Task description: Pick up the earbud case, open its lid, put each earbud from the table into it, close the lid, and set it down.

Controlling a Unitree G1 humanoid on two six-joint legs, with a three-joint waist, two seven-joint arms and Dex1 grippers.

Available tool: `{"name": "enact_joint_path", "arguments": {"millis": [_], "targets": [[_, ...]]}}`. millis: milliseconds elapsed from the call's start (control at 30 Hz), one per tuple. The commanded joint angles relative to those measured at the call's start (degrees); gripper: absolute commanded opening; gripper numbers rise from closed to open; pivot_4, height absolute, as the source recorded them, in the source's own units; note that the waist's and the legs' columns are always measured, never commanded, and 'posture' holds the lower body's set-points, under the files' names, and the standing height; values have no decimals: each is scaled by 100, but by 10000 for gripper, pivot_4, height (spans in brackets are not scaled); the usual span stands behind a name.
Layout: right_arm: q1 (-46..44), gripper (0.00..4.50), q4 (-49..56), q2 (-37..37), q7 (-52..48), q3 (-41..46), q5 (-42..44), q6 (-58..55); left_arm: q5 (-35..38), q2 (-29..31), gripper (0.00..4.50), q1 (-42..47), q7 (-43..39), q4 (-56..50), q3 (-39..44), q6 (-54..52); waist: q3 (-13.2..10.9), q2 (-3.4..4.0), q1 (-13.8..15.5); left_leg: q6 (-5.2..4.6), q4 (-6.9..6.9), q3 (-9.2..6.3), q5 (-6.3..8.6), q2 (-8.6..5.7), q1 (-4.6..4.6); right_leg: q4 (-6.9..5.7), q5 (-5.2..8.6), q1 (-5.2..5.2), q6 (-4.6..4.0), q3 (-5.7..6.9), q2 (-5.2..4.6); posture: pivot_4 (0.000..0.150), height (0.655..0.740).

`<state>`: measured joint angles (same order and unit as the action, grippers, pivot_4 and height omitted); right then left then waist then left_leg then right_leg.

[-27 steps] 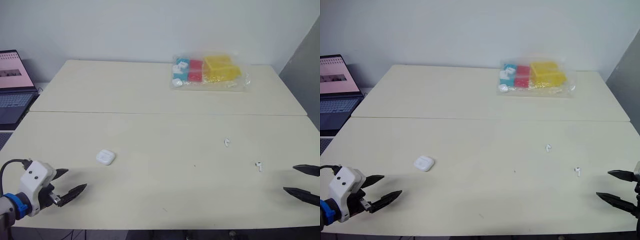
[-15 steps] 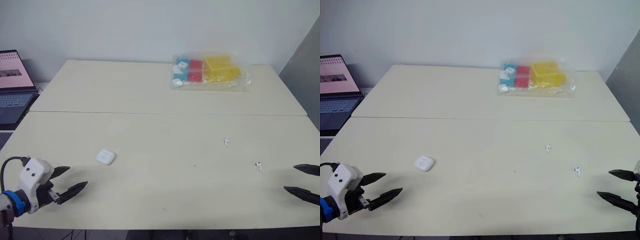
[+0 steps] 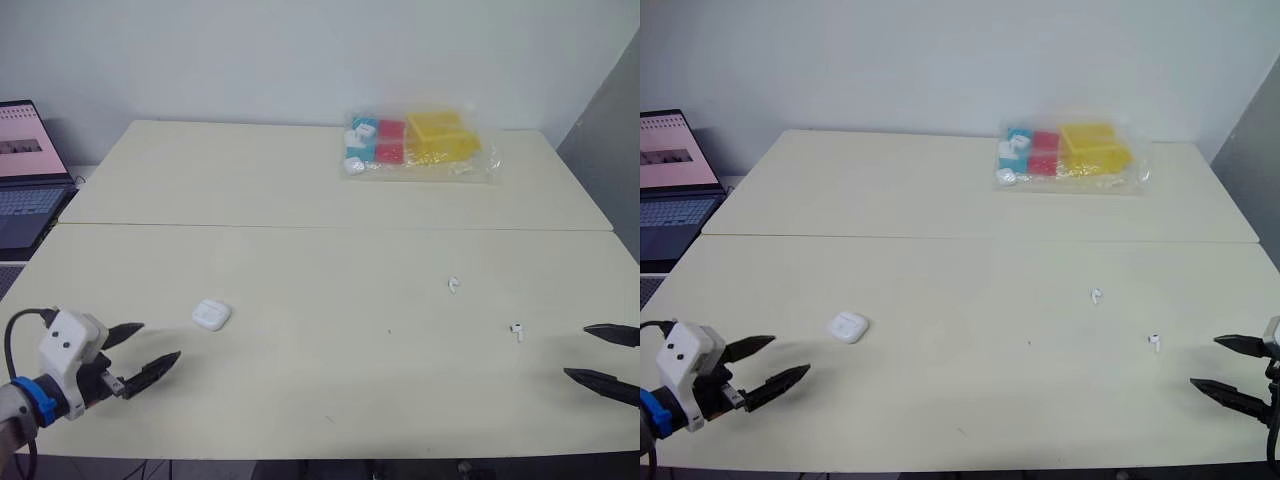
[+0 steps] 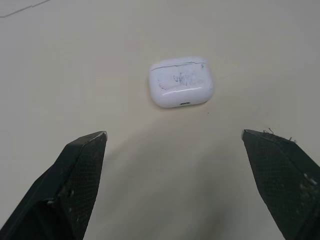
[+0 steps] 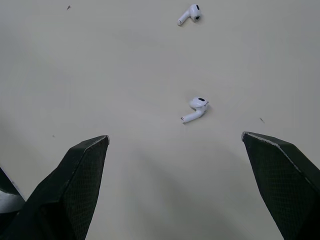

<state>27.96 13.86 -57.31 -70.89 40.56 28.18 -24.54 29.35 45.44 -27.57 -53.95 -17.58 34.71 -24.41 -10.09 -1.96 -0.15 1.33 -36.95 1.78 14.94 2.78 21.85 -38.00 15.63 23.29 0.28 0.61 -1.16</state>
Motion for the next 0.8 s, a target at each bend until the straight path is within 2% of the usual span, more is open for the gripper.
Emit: {"name": "enact_joint_path", "arguments": {"millis": [33, 200, 400, 500, 633, 800], "targets": [[-48, 44595, 84, 5, -29, 64, -7, 21, 304, -81, 45000, -87, -7, -334, 295, -163, 0, 0, 3, 0, 0, 0, 0, -1, 0, 0, 0, 0, 0, 0, 0, 1500, 7400], [-316, 44595, 73, -186, -133, -72, 15, 73, 409, -132, 45000, 214, 399, -397, 236, -522, 4, 3, 7, -1, -6, -5, -1, -2, -7, -7, 2, -6, -7, 3, 1, 1500, 7400], [-1480, 44595, 655, -684, -250, -743, 619, -407, 473, -26, 45000, 803, 849, -477, -71, -1187, 6, 5, -11, -4, -12, 1, -4, -4, -13, -11, -11, -8, -7, -7, 6, 1500, 7400], [-2418, 44595, 1022, -868, -242, -1391, 1022, -628, -33, 260, 45000, 979, 782, -393, -551, -991, 7, 1, -11, -3, -9, -2, -3, -6, -8, -6, -20, -6, 7, -4, 13, 1500, 7400], [-3705, 44595, 1171, -905, -282, -2246, 1371, -877, -44, 398, 45000, 1161, 700, -288, -684, -1101, 6, 2, -1, -3, -5, -5, -3, -2, -1, -5, -16, 0, -1, -1, 12, 1500, 7400], [-4890, 44595, 1096, -731, -256, -3155, 1356, -1090, -241, 424, 45000, 1424, 732, -78, -958, -1091, 4, 4, 0, -3, -5, -5, -2, 0, 3, -3, -16, 3, -4, -1, 4, 1500, 7400]]}}
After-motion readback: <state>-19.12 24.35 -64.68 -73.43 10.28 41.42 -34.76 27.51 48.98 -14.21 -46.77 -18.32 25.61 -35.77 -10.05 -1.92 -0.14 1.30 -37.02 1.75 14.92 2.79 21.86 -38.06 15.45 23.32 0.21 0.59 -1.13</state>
